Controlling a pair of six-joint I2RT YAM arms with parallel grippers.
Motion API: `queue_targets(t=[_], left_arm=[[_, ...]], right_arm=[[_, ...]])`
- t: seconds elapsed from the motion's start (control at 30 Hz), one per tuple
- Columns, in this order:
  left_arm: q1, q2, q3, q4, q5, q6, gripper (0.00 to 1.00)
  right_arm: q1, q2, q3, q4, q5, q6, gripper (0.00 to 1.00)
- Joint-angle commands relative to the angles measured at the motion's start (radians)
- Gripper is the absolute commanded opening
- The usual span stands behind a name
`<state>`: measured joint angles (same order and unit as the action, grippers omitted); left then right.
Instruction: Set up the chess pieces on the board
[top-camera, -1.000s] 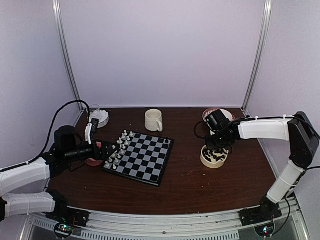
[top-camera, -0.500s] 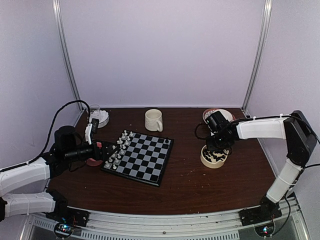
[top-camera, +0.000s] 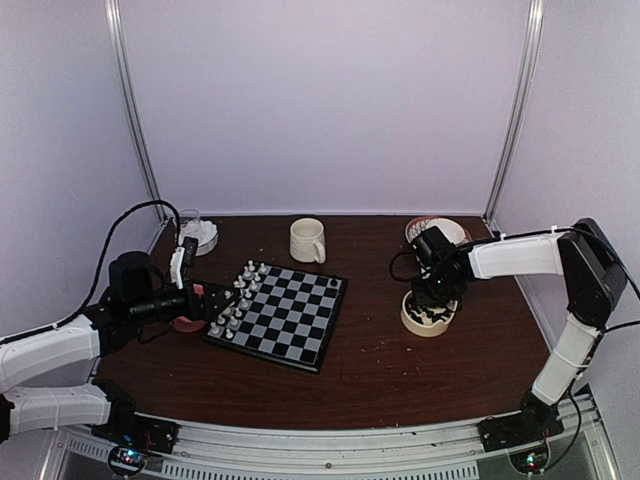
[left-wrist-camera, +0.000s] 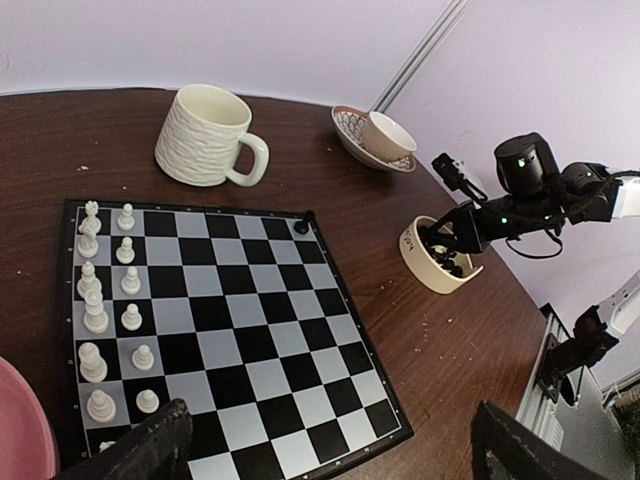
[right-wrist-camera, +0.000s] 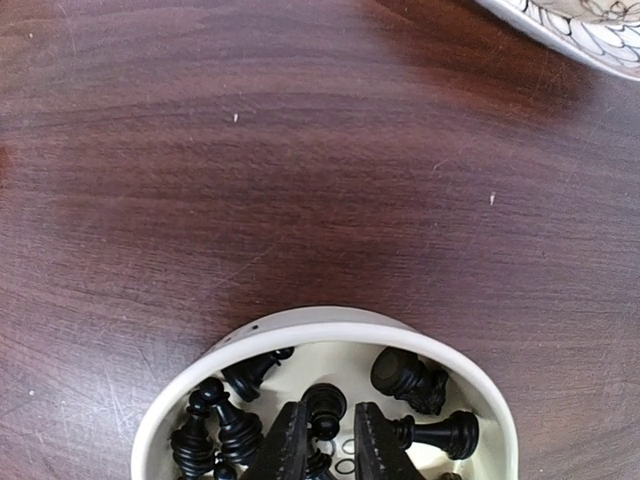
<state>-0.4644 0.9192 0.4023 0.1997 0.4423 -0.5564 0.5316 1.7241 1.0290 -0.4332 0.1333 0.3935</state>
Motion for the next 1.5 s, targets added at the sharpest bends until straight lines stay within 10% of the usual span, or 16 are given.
queue_targets(t=[0.0, 0.87, 1.47], left_arm=[[-0.006, -0.009, 0.021, 0.018, 0.000, 0.001, 0.98], [-0.008, -0.009, 0.023, 0.019, -0.001, 0.001, 0.98], [-0.016, -0.014, 0.025, 0.014, -0.007, 0.005, 0.98]], right_arm=[[-0.007, 0.022, 0.003, -0.001, -0.017, 0.011, 0.18], [0.100, -0.215, 0.013, 0.027, -0.035, -0.069, 0.05], [0.280, 0.160, 0.479, -0.050, -0.116, -0.108, 0.05]])
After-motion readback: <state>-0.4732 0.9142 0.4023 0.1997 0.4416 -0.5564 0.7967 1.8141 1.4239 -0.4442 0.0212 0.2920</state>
